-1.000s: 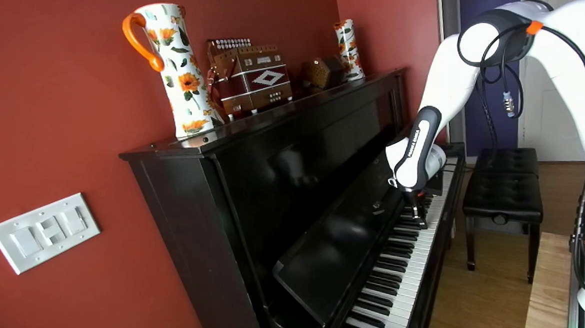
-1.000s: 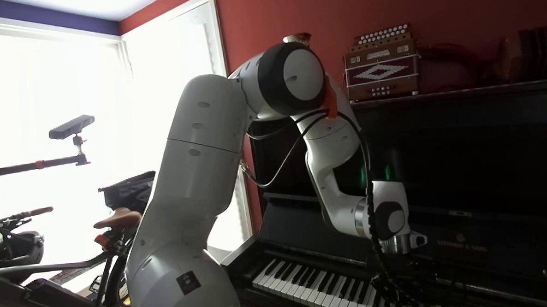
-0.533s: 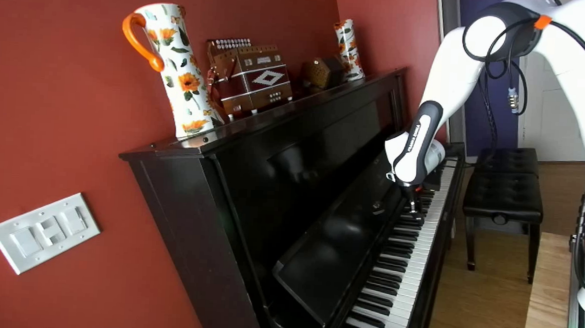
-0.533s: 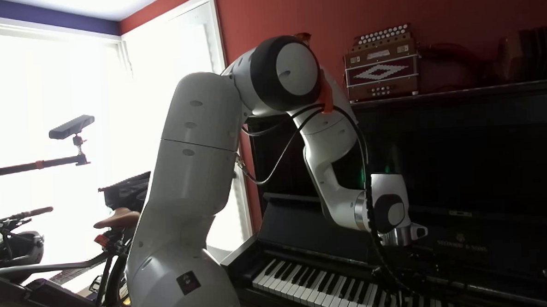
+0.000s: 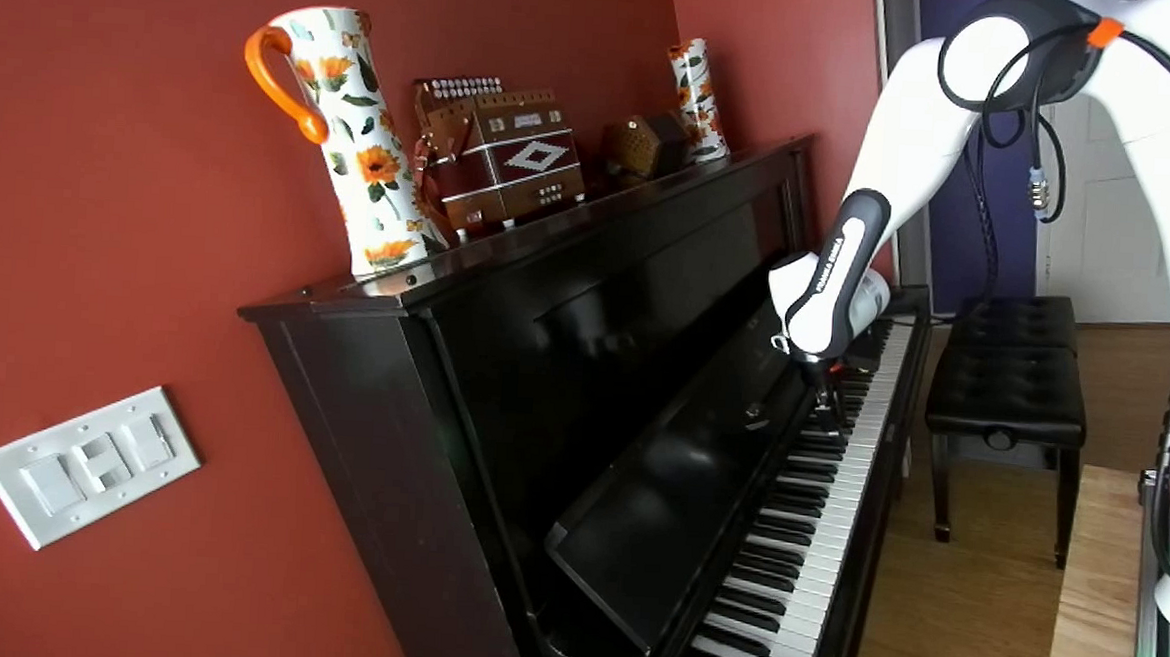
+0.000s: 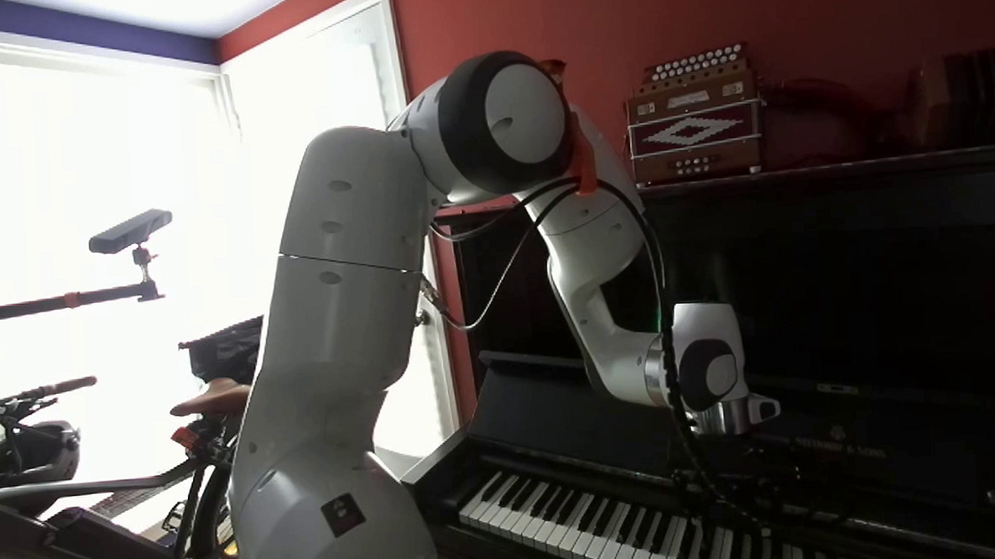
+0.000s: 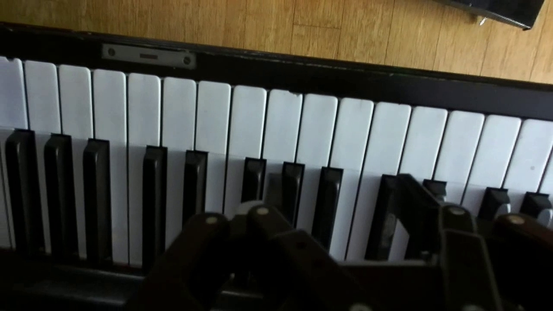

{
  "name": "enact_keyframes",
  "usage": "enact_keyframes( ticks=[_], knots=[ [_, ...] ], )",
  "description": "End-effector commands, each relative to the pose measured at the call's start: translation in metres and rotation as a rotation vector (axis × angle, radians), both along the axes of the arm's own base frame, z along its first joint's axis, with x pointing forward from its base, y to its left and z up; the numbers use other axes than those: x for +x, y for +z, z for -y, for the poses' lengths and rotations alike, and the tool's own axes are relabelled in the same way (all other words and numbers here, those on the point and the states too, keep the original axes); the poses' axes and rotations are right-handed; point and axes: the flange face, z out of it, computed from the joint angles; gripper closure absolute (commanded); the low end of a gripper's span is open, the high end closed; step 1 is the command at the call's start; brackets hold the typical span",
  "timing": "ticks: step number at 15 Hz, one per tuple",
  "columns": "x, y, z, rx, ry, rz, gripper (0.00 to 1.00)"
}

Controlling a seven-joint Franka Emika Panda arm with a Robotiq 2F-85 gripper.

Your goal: Press a white key in the middle of the piano

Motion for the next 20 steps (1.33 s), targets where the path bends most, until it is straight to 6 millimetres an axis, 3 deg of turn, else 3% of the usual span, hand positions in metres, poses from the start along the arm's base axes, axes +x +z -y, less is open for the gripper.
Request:
enact_keyframes(
  ticks=[1, 9, 20],
  knots=[
    [-0.007, 0.011, 0.001, -0.019, 0.002, -0.027, 0.01],
    [-0.007, 0.051, -0.002, -0.071, -0.013, -0.032, 0.0],
    [-0.013, 0.144, -0.021, -0.149, -0.104, 0.047, 0.0]
  ],
)
